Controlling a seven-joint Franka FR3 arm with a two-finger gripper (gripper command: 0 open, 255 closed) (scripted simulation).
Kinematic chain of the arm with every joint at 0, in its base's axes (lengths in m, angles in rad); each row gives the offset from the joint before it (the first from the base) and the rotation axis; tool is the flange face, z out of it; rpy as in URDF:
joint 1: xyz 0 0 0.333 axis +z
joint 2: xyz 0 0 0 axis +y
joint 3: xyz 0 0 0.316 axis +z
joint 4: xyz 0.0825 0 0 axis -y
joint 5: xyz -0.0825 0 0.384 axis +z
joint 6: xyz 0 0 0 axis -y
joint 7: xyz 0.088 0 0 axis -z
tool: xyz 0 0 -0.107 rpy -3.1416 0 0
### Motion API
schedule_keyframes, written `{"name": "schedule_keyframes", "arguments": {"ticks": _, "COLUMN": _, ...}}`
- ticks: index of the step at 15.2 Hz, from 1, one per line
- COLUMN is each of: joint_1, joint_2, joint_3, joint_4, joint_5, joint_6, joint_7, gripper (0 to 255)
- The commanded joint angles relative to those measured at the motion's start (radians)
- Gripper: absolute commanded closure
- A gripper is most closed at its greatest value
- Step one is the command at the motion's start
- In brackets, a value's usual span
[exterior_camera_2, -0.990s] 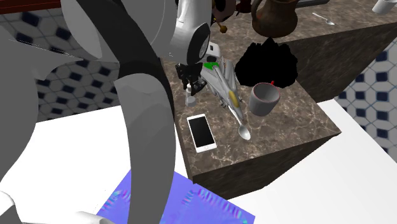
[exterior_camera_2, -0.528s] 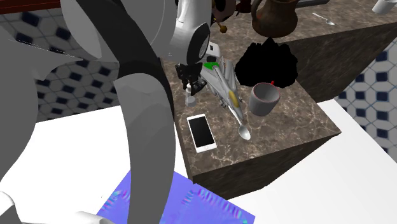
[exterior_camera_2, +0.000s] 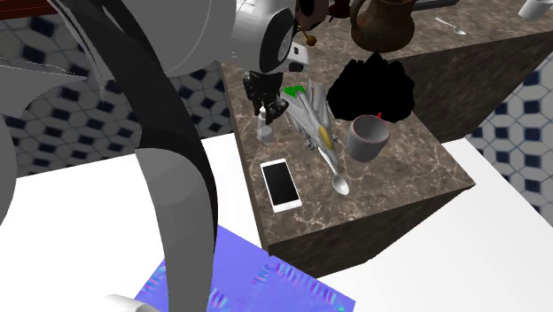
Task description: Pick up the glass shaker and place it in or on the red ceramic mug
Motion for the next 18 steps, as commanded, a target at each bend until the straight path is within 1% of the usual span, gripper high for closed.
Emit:
{"name": "schedule_keyframes", "arguments": {"ticks": 1, "joint_1": 0.000, "joint_2": -0.010, "joint_3": 0.000, "joint_4": 0.015, "joint_5": 0.000, "joint_6": -0.026, "joint_7": 0.003, "gripper": 255}}
{"name": "schedule_keyframes", "arguments": {"ticks": 18, "joint_1": -0.004, "joint_2": -0.078, "joint_3": -0.007, "joint_4": 0.175, "joint_5": -0.002, "joint_6": -0.252, "joint_7": 0.018, "gripper": 255}}
